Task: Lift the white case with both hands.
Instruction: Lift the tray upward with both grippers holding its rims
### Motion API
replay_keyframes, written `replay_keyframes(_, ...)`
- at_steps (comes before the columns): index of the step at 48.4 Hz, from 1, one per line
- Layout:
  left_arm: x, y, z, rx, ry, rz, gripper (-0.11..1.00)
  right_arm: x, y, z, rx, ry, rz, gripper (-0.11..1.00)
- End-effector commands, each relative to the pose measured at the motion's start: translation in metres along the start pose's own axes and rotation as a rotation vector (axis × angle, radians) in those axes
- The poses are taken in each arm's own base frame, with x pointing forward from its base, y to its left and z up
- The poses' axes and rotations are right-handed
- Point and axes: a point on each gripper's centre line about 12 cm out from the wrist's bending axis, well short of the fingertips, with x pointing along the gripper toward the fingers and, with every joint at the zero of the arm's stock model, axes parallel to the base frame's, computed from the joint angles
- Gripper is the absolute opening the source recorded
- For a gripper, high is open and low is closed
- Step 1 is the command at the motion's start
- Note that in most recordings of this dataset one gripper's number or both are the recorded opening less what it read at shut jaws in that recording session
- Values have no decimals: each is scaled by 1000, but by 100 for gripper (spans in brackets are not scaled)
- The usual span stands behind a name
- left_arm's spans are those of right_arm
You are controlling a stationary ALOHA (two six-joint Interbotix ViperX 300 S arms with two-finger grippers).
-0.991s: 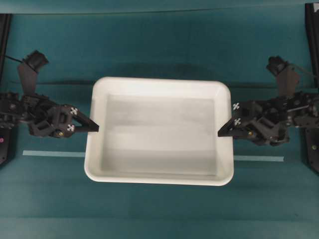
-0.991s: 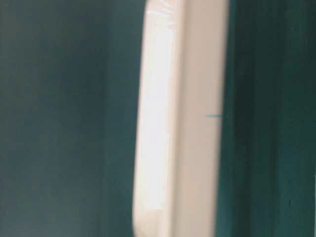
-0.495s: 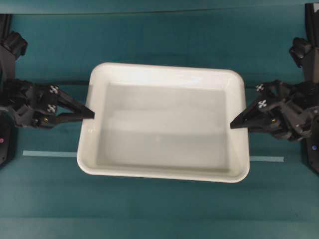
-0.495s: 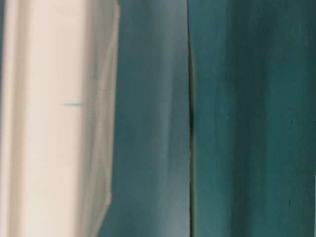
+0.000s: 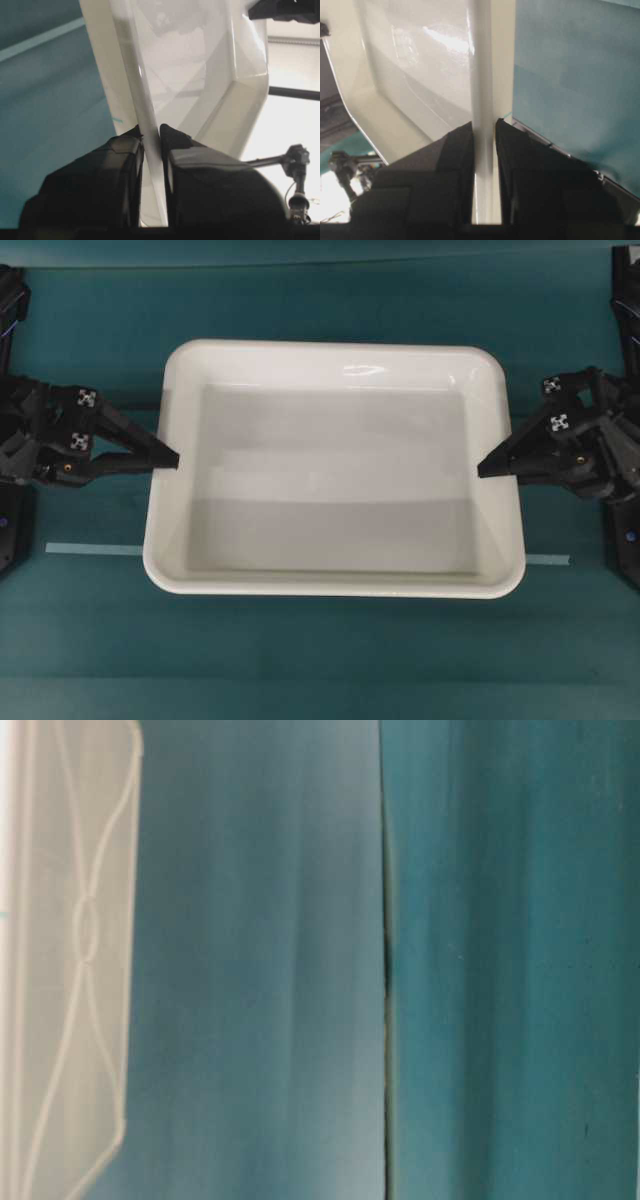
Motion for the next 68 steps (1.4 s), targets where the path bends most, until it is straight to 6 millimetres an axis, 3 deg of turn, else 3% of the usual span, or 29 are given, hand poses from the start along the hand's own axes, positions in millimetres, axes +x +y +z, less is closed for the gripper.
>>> replay_keyframes(1, 6, -18, 1, 16, 1, -28, 9, -5, 26, 1, -14, -12, 57, 11)
replay_keyframes(16, -8, -47, 5, 32, 0, -19, 9, -13, 59, -3, -44, -11, 93, 11)
replay_keyframes(33, -17, -64, 8, 32, -6, -32, 9, -24, 83, -8, -60, 4, 101, 11)
replay_keyframes(68, -20, -66, 16, 46, -30, -11, 9, -21, 78, -6, -61, -5, 89, 11)
